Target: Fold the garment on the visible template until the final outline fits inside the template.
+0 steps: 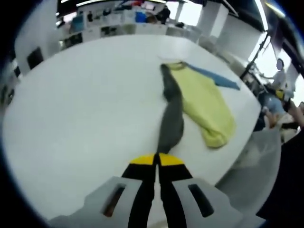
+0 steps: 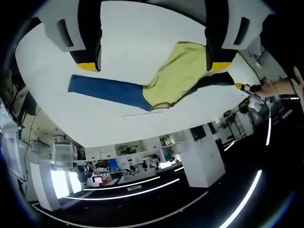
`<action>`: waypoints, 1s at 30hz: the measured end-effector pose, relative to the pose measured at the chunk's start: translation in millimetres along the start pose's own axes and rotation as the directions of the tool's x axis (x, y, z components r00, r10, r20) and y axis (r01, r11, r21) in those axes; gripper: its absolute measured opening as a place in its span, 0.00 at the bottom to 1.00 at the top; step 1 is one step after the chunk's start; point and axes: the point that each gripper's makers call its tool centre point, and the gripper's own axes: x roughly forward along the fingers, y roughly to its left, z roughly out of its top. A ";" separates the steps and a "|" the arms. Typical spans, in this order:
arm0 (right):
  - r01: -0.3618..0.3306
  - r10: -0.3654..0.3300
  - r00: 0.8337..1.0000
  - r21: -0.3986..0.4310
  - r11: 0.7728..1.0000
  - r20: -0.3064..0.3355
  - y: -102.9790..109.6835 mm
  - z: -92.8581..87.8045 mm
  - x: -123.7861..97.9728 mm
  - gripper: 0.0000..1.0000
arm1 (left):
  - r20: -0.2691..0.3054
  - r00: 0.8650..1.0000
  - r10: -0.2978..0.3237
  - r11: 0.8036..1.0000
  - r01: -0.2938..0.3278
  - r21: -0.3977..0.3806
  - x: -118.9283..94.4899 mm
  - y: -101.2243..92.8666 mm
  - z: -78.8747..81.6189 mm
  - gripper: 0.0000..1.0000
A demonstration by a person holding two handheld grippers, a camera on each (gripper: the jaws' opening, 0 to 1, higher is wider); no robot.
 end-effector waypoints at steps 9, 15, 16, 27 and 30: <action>0.008 -0.008 1.000 0.006 1.000 0.001 1.0 -2.7 1.1 0.91 | 0.010 0.999 0.037 0.999 -0.037 -0.027 -5.2 22.5 11.2 0.00; 0.020 -0.020 1.000 0.009 1.000 -0.006 0.6 -4.5 1.7 0.90 | 0.075 0.990 0.121 0.975 -0.104 -0.194 -10.3 51.8 20.1 0.00; 0.022 -0.022 1.000 0.008 1.000 -0.007 0.5 -4.4 1.9 0.90 | 0.087 0.988 0.131 0.967 -0.108 -0.229 -11.7 56.2 21.4 0.00; 0.032 -0.032 0.999 0.003 0.999 -0.020 2.5 -6.1 2.9 0.90 | 0.152 0.967 0.204 0.926 -0.140 -0.351 -15.3 108.4 31.8 0.00; 0.033 -0.033 0.999 0.002 0.999 -0.023 3.4 -5.9 3.9 0.90 | 0.156 0.961 0.226 0.913 -0.153 -0.379 -12.4 124.5 32.7 0.00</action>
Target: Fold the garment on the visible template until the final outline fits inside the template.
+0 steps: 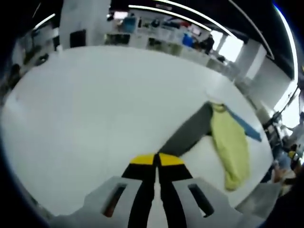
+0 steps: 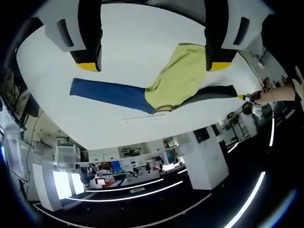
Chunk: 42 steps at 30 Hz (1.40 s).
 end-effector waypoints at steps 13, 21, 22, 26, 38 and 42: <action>0.009 -0.009 1.000 -0.014 1.000 -0.029 -0.8 0.6 9.4 0.90 | 0.014 0.997 0.079 0.992 -0.077 -0.098 28.5 32.8 5.7 0.00; -0.008 0.006 0.998 -0.026 1.000 -0.063 3.6 -2.2 24.9 0.90 | 0.012 0.994 0.111 0.986 -0.108 -0.130 41.7 50.3 11.8 0.00; -0.011 0.008 0.997 -0.035 0.999 -0.075 3.8 -3.7 27.2 0.90 | 0.015 0.993 0.119 0.984 -0.116 -0.134 43.4 52.9 13.3 0.00; -0.010 0.006 0.996 -0.043 0.999 -0.089 2.9 -5.4 30.7 0.90 | 0.014 0.991 0.134 0.980 -0.130 -0.151 50.4 58.9 15.9 0.00; -0.001 -0.003 0.994 -0.036 0.999 -0.112 -3.0 -9.1 43.5 0.91 | -0.011 0.986 0.168 0.970 -0.167 -0.178 73.9 76.6 25.3 0.00; -0.001 -0.003 0.993 -0.035 0.999 -0.116 -3.9 -9.0 49.2 0.90 | -0.026 0.985 0.170 0.970 -0.172 -0.170 80.0 80.7 25.5 0.00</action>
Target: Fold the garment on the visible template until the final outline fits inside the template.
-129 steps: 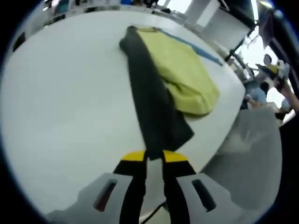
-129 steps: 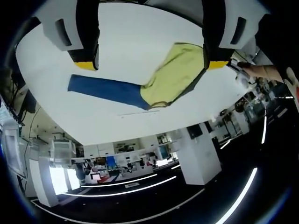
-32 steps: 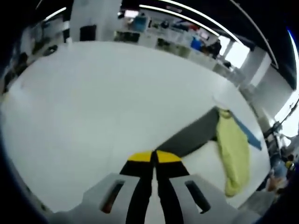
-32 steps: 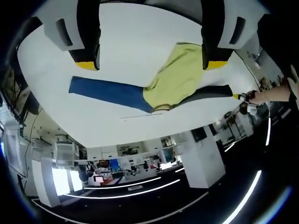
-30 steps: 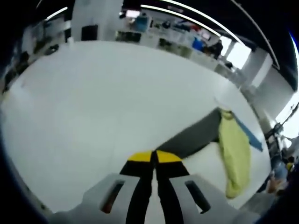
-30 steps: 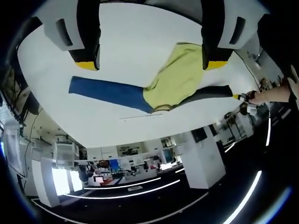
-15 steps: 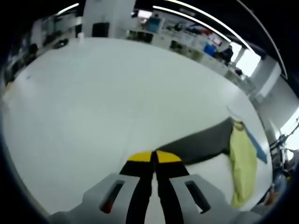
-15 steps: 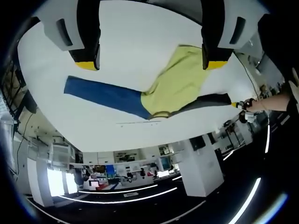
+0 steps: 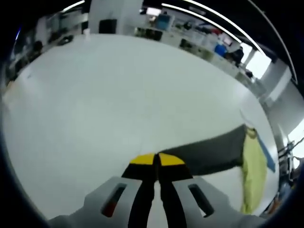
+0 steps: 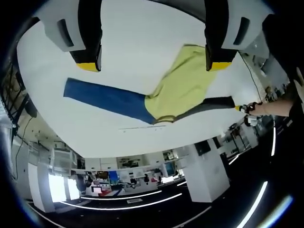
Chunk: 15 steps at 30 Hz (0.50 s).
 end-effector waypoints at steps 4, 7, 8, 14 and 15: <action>-0.002 0.002 1.000 0.011 1.000 0.008 -1.9 3.4 4.2 0.90 | -0.018 1.000 0.003 1.000 -0.003 0.001 7.3 5.9 -1.4 0.00; 0.001 -0.001 1.000 0.015 1.000 0.011 -2.6 4.7 5.8 0.90 | -0.032 0.999 0.008 1.000 -0.008 0.002 12.4 10.8 -4.1 0.00; 0.001 -0.002 1.000 0.015 1.000 0.010 -3.1 4.6 6.3 0.90 | -0.036 0.999 0.009 1.000 -0.009 0.001 13.8 12.0 -5.0 0.00; 0.011 -0.011 1.000 0.012 1.000 -0.003 -4.9 1.1 9.2 0.90 | -0.081 0.996 0.020 0.999 -0.016 0.045 26.1 18.6 -13.3 0.00; 0.012 -0.012 1.000 0.014 1.000 -0.004 -5.1 0.2 9.9 0.90 | -0.087 0.996 0.023 0.999 -0.019 0.051 29.0 19.9 -14.8 0.00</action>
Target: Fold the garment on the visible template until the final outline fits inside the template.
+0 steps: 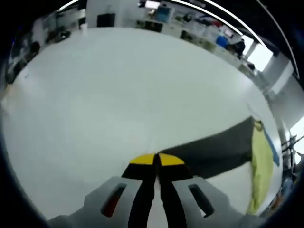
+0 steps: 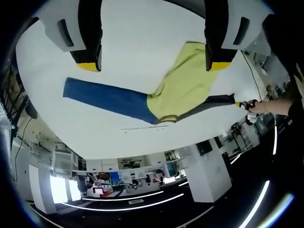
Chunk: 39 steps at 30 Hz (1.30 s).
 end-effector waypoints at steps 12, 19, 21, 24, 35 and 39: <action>-0.003 0.003 0.999 0.004 1.000 -0.032 2.9 -6.8 10.1 0.90 | -0.041 0.999 0.007 1.000 -0.006 0.016 20.3 6.4 -9.2 0.00; -0.002 0.002 0.999 0.002 1.000 -0.039 3.9 -5.7 14.8 0.90 | -0.059 0.998 0.010 1.000 -0.008 0.027 27.4 6.9 -12.8 0.00; -0.002 0.002 0.999 0.001 1.000 -0.043 4.1 -6.0 15.9 0.90 | -0.065 0.998 0.010 0.999 -0.008 0.033 29.3 8.2 -12.8 0.00; -0.002 0.002 0.999 0.002 1.000 -0.047 3.5 -7.0 17.7 0.90 | -0.068 0.998 0.009 0.999 -0.006 0.033 31.3 10.0 -12.5 0.00; -0.006 0.006 0.999 -0.002 1.000 -0.051 2.9 -5.1 20.2 0.90 | -0.072 0.997 0.013 0.999 -0.010 0.035 29.3 8.2 -13.3 0.00; 0.002 -0.002 0.999 0.004 1.000 -0.048 0.9 -6.0 19.0 0.90 | -0.076 0.997 0.014 0.999 -0.012 0.032 31.3 10.9 -11.9 0.00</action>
